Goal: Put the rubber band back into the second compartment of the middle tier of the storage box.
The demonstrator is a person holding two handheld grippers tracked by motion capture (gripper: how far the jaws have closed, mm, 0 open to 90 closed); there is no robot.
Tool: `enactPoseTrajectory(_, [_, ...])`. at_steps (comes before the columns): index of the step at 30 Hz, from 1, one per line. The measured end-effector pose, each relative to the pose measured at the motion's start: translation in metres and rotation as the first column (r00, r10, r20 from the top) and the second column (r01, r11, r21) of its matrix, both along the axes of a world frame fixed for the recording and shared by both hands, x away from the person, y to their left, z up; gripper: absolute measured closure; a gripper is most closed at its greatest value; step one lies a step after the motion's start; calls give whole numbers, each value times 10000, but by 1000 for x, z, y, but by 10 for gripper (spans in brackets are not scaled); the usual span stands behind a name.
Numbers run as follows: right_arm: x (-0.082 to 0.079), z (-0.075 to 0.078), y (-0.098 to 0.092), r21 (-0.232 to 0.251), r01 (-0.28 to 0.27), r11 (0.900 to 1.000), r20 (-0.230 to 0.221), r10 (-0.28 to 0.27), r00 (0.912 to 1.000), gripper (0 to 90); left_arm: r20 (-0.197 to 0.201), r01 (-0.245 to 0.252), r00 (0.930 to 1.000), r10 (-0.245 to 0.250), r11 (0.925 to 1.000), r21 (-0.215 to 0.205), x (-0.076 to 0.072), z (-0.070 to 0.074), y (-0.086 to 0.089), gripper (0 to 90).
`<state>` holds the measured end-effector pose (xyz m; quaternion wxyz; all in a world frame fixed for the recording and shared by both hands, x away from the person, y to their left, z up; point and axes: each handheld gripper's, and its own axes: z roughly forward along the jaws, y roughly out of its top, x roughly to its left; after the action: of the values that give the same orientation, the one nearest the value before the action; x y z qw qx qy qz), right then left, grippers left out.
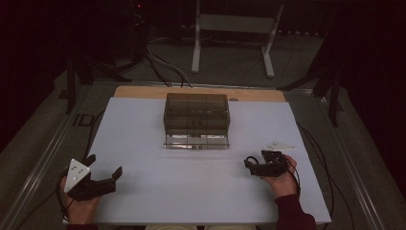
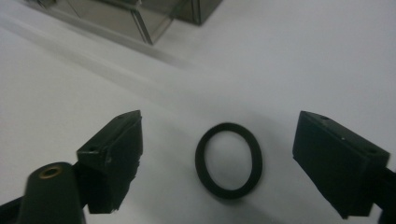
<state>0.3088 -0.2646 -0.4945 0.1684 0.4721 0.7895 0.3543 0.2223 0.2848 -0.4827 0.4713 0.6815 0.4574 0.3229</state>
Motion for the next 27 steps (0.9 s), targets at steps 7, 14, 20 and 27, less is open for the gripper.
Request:
enactPoseTrajectory(7, [0,-7,4,-356,-166,9992,-209,159,9997,420,-7,7,10000,-7,10000,-9,0,0,0,4])
enactPoseTrajectory(14, [3,-12,7,-623,-421,9972,-583,385,9976,595,-13,13,10000,-13,10000,-21,0,0,0,4])
enactPoseTrajectory(20, [5,-17,10,-908,-627,9939,-781,556,9954,744,-11,8,10000,-8,10000,-45,0,-1,1,4])
enactPoseTrajectory(27, [5,-18,10,-1030,-377,9940,-902,284,9955,861,-8,18,10000,-18,10000,-33,0,-1,0,4])
